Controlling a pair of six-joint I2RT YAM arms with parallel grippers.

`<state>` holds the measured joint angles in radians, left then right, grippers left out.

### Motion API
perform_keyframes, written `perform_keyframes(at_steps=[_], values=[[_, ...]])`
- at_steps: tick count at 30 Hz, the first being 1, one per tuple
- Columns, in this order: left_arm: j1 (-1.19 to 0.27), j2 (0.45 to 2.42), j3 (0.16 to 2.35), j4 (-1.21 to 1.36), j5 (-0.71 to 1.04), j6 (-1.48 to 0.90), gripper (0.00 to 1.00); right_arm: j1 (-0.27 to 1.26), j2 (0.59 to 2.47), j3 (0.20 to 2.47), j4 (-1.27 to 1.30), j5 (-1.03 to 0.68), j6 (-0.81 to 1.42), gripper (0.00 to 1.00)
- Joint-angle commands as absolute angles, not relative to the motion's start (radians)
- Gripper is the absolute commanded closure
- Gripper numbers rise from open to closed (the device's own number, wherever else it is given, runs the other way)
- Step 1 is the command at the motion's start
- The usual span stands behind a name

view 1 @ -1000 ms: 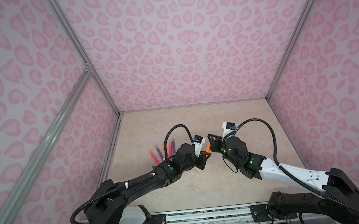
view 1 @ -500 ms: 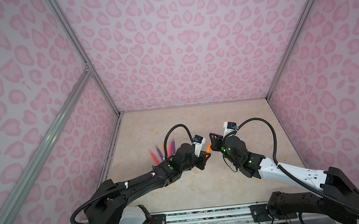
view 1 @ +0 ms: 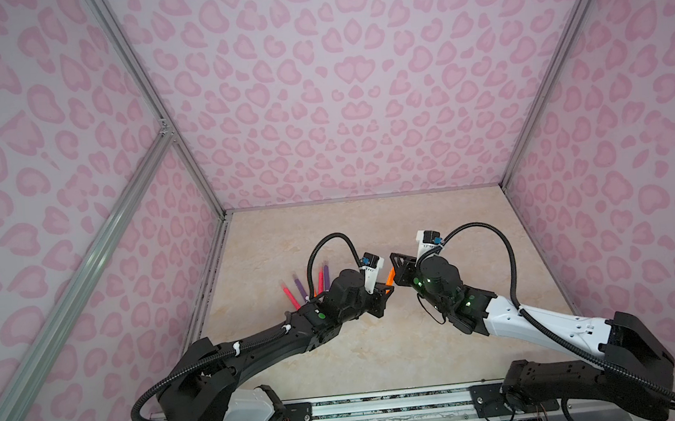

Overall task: Insert the pens into the pen caps
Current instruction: 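Lower the clear cap onto the orange marker tip with the right gripper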

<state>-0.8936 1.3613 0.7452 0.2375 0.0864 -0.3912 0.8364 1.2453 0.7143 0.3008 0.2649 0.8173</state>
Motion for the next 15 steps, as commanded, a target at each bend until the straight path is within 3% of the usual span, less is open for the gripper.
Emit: perform_keyframes(at_steps=[1, 15], values=[[-0.89, 1.344, 0.741, 0.262, 0.068, -0.397, 0.97, 0.843, 1.247, 0.708, 0.333, 0.268, 0.823, 0.97], [-0.854, 1.281, 0.68, 0.336, 0.117, -0.447, 0.97, 0.947, 1.264, 0.657, 0.483, 0.323, 0.825, 0.95]])
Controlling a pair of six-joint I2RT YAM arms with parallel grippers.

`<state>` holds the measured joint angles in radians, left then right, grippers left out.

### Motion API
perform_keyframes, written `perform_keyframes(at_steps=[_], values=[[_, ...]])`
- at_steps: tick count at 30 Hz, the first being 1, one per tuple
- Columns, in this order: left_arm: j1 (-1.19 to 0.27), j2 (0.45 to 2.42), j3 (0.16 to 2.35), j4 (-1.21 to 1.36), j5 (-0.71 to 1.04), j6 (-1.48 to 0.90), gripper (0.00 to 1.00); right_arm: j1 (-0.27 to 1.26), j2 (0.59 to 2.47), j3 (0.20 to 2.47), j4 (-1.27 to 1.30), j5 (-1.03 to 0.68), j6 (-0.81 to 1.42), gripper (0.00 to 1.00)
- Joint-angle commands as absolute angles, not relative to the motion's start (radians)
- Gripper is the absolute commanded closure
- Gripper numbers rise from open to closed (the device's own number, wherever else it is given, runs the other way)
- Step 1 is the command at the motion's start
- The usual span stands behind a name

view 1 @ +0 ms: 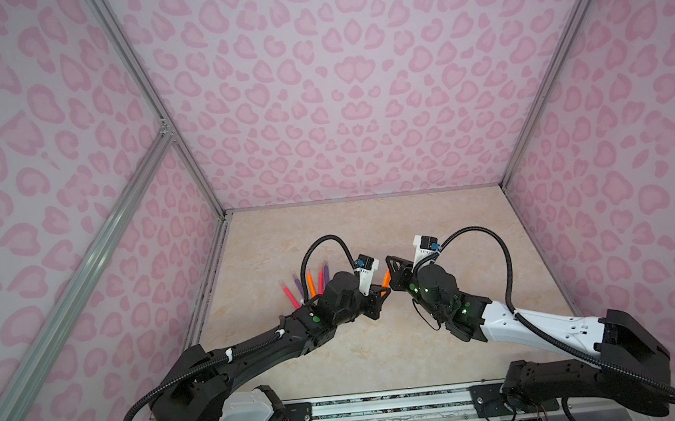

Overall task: Insert the pens into the pen caps
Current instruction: 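Lower the clear cap onto the orange marker tip with the right gripper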

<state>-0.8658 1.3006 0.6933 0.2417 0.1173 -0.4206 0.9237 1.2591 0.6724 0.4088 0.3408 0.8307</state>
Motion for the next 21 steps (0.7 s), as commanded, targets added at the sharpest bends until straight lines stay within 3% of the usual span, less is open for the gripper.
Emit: perform_keyframes(at_steps=[1, 11, 21], values=[[-0.852, 1.272, 0.672, 0.345, 0.126, -0.449, 0.97, 0.957, 1.264, 0.654, 0.496, 0.326, 0.819, 0.95], [-0.835, 1.143, 0.595, 0.421, 0.166, -0.457, 0.97, 0.977, 1.236, 0.63, 0.524, 0.296, 0.803, 0.95], [-0.835, 1.117, 0.588, 0.419, 0.178, -0.433, 0.97, 0.996, 1.172, 0.587, 0.531, 0.252, 0.812, 0.88]])
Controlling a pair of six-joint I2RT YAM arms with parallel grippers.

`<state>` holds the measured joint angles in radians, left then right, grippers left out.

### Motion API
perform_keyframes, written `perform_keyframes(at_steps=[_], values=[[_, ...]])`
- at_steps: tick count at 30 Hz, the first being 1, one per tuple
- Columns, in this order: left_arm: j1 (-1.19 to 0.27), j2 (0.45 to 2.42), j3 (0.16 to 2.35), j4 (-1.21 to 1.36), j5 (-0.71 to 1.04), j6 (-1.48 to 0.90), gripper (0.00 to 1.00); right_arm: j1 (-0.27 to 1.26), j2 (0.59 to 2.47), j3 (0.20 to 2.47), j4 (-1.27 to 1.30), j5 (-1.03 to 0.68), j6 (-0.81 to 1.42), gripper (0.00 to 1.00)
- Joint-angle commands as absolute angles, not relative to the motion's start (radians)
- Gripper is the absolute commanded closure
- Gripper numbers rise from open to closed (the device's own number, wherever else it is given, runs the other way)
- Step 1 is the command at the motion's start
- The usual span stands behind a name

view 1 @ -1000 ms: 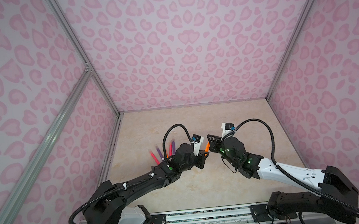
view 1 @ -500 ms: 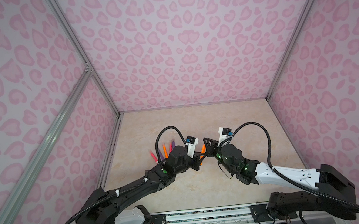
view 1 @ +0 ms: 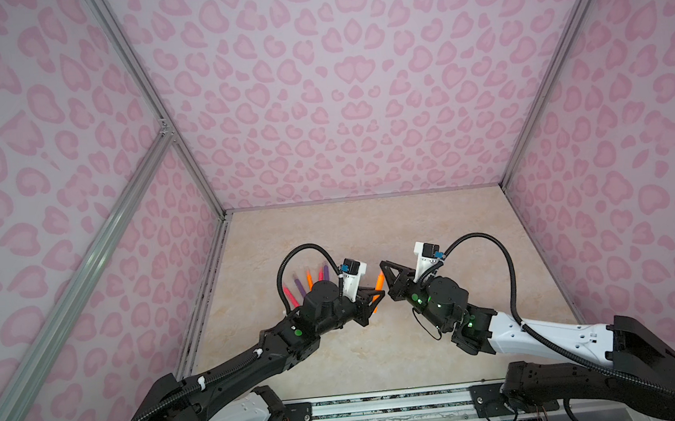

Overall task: Insert the pens into the pen caps
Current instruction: 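Lower the clear cap onto the orange marker tip with the right gripper, then open the right gripper and release the cap on the orange marker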

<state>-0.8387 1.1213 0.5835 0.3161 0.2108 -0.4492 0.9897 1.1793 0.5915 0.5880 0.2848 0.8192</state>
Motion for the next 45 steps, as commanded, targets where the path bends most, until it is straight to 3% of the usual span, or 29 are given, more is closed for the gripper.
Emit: perform_keyframes(at_steps=[1, 4, 9, 13, 19, 31, 45], values=[[-0.836, 1.121, 0.594, 0.416, 0.18, -0.429, 0.97, 0.996, 1.163, 0.588, 0.521, 0.252, 0.81, 0.86], [-0.836, 1.132, 0.599, 0.409, 0.178, -0.424, 0.97, 0.997, 1.134, 0.592, 0.487, 0.264, 0.804, 0.74], [-0.845, 1.148, 0.62, 0.369, 0.139, -0.405, 0.97, 0.995, 1.064, 0.613, 0.37, 0.329, 0.78, 0.41], [-0.868, 1.174, 0.644, 0.333, 0.091, -0.378, 0.97, 0.989, 1.002, 0.628, 0.276, 0.391, 0.751, 0.31], [-0.943, 1.214, 0.684, 0.282, -0.038, -0.294, 0.97, 0.905, 0.966, 0.682, 0.123, 0.346, 0.744, 0.35], [-1.107, 1.312, 0.787, 0.196, -0.291, -0.155, 0.97, 0.796, 0.952, 0.701, 0.081, 0.203, 0.726, 0.42], [-1.118, 1.298, 0.793, 0.158, -0.328, -0.159, 0.97, 0.796, 1.032, 0.735, 0.098, 0.139, 0.738, 0.55]])
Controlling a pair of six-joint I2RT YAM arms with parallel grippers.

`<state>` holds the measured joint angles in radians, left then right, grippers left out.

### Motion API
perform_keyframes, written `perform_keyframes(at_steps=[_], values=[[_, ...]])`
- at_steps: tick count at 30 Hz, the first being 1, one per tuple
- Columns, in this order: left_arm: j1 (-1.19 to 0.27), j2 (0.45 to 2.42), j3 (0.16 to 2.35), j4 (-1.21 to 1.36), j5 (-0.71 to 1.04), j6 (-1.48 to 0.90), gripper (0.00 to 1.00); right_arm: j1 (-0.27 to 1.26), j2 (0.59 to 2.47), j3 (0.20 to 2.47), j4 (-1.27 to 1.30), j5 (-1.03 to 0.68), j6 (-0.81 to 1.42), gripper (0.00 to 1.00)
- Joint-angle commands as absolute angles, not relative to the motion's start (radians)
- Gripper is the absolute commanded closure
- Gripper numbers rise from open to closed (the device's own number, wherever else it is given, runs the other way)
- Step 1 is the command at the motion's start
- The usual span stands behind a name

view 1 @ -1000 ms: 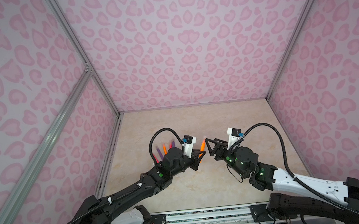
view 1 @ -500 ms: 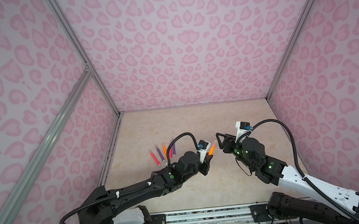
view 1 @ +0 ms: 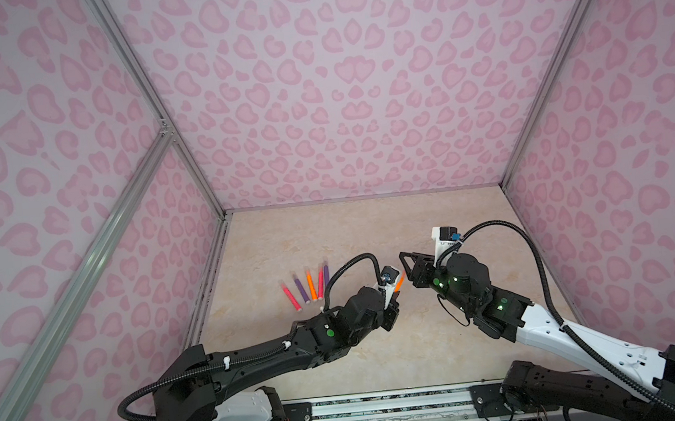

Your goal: Insert the pens into the pen caps

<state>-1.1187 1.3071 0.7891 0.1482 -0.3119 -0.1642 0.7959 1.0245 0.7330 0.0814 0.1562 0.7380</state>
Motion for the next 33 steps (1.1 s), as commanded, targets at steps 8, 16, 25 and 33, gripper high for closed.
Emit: perform_keyframes(at_steps=[8, 16, 25, 33], values=[[-1.119, 1.294, 0.792, 0.153, -0.342, -0.167, 0.97, 0.801, 1.061, 0.742, 0.11, 0.117, 0.75, 0.61], [-1.117, 1.292, 0.792, 0.152, -0.347, -0.181, 0.97, 0.821, 1.102, 0.756, 0.119, 0.121, 0.758, 0.76], [-1.108, 1.276, 0.788, 0.144, -0.362, -0.2, 0.97, 0.906, 1.134, 0.768, 0.11, 0.218, 0.756, 0.98], [-1.08, 1.254, 0.771, 0.15, -0.332, -0.227, 0.97, 0.953, 1.143, 0.73, 0.14, 0.267, 0.781, 1.0]])
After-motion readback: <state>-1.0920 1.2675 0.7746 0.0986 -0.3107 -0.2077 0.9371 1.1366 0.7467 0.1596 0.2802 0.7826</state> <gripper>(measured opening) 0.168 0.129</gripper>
